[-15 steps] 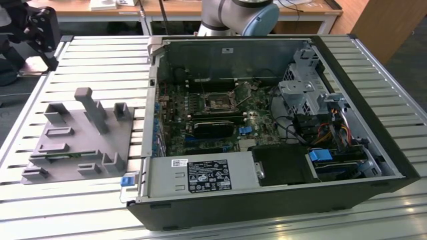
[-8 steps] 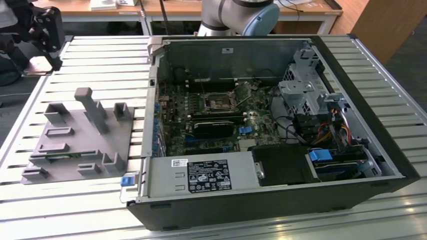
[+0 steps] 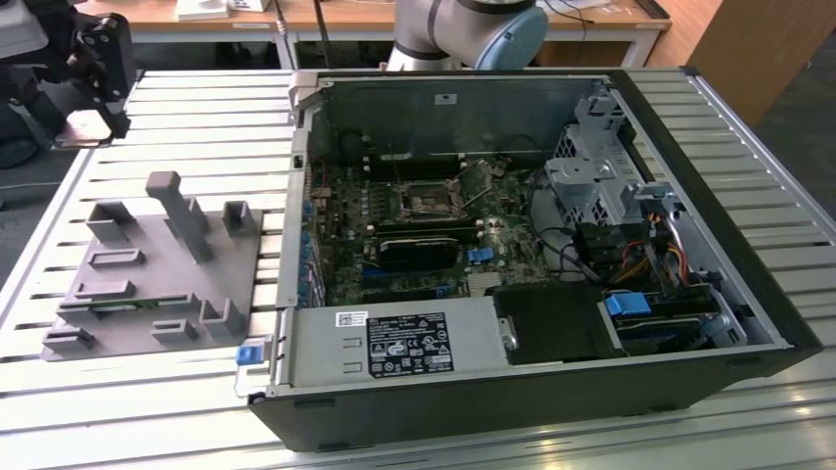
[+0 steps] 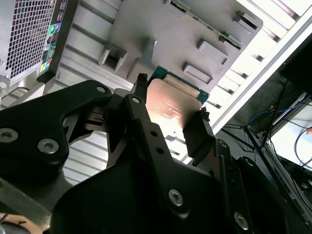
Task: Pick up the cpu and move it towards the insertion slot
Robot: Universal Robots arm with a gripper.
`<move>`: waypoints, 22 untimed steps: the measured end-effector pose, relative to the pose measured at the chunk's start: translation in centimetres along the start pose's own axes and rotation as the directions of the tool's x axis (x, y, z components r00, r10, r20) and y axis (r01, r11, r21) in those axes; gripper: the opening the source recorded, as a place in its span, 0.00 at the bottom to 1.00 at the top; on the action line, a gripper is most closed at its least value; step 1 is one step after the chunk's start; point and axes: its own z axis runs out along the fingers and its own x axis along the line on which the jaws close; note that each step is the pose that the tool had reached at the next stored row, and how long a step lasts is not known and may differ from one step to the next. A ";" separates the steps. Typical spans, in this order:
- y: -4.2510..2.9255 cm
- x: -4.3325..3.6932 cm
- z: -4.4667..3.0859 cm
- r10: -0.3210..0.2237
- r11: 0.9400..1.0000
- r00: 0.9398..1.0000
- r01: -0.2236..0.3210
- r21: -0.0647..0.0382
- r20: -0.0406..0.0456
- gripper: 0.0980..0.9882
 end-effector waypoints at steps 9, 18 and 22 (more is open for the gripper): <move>0.01 -0.81 0.00 0.000 1.000 1.000 0.000 0.000 0.000 0.50; 0.03 -1.69 0.00 0.000 1.000 1.000 0.000 0.000 0.000 0.50; 0.03 -2.09 0.00 0.000 1.000 1.000 0.000 0.000 0.000 0.50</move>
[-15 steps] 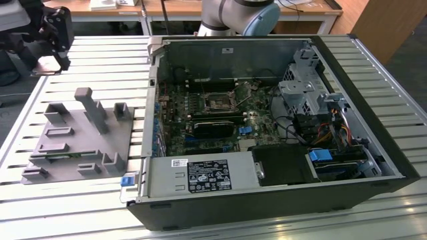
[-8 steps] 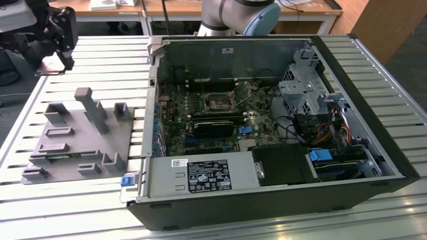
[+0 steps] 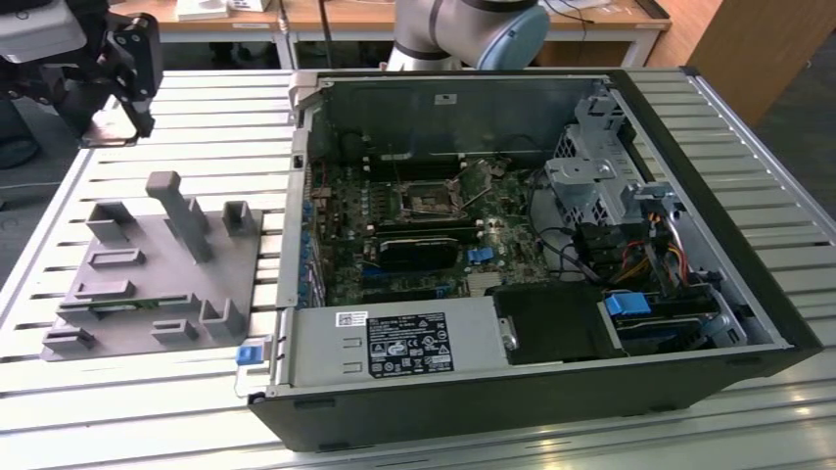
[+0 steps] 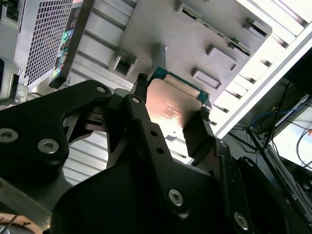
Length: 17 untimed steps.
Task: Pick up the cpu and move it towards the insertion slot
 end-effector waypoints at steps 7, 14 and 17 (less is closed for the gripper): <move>0.01 -0.75 0.00 0.000 1.000 1.000 0.000 0.000 0.000 0.50; 0.02 -1.51 0.00 0.000 1.000 1.000 0.000 0.000 0.000 0.50; 0.03 -1.77 0.00 0.000 1.000 1.000 0.000 0.000 0.000 0.50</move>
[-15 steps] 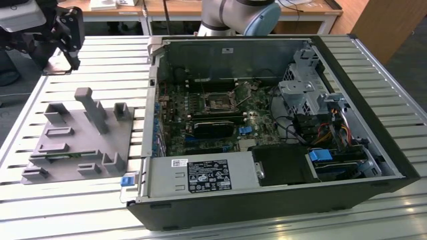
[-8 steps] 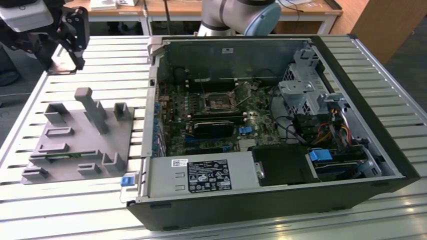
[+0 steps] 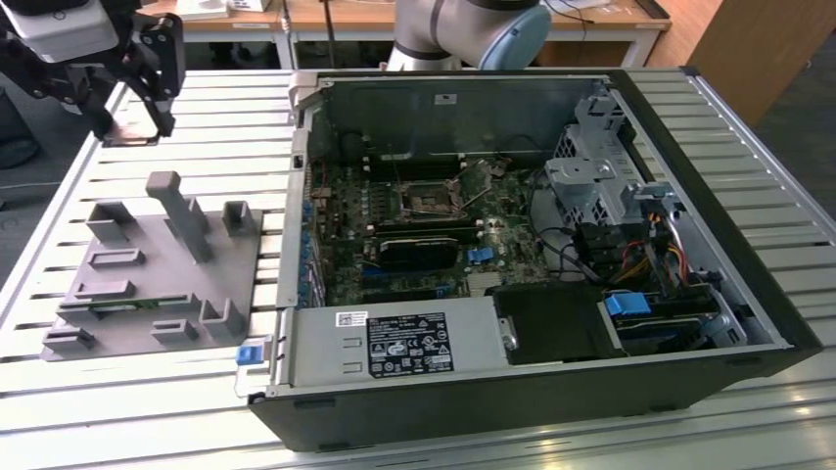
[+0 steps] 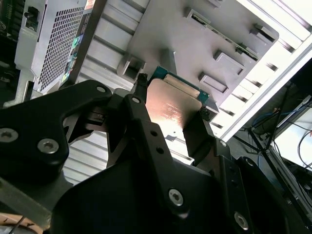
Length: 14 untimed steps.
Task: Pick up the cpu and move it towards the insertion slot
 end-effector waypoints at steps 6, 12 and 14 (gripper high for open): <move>0.01 -0.51 0.00 0.000 1.000 1.000 0.000 0.000 0.000 0.50; 0.03 -0.96 0.01 0.000 1.000 1.000 0.000 0.000 0.000 0.50; 0.04 -1.11 0.01 0.000 1.000 1.000 0.000 0.000 0.000 0.50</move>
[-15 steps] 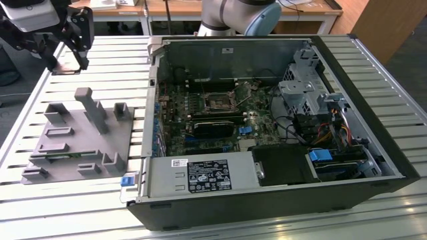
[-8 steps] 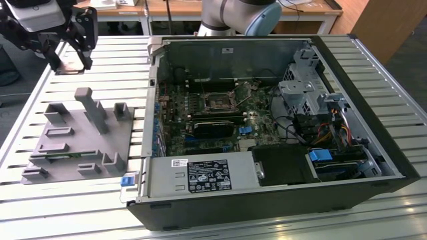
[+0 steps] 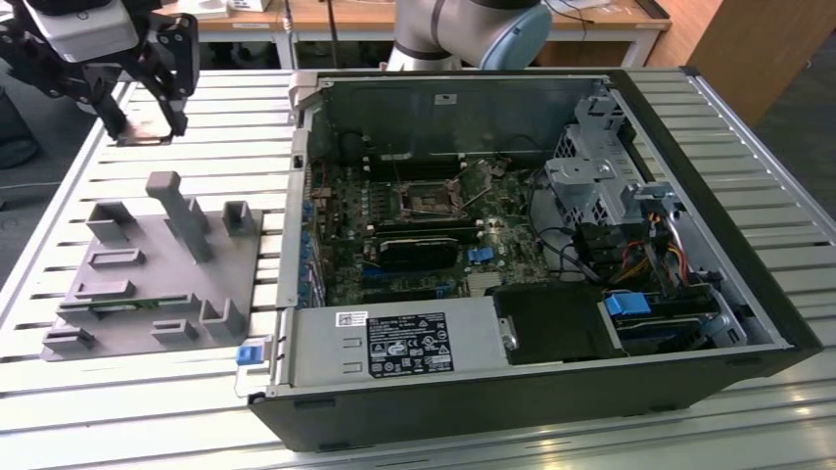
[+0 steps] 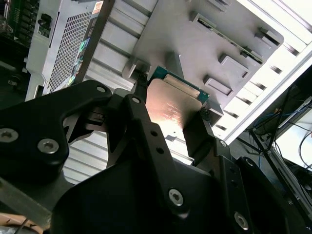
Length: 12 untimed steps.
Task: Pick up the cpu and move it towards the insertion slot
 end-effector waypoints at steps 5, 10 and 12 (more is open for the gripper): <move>0.02 -0.40 0.00 0.000 1.000 1.000 0.000 0.000 0.000 0.50; 0.04 -0.77 0.00 0.000 1.000 1.000 0.000 0.000 0.000 0.50; 0.05 -0.94 0.00 0.000 1.000 1.000 0.000 0.000 0.000 0.50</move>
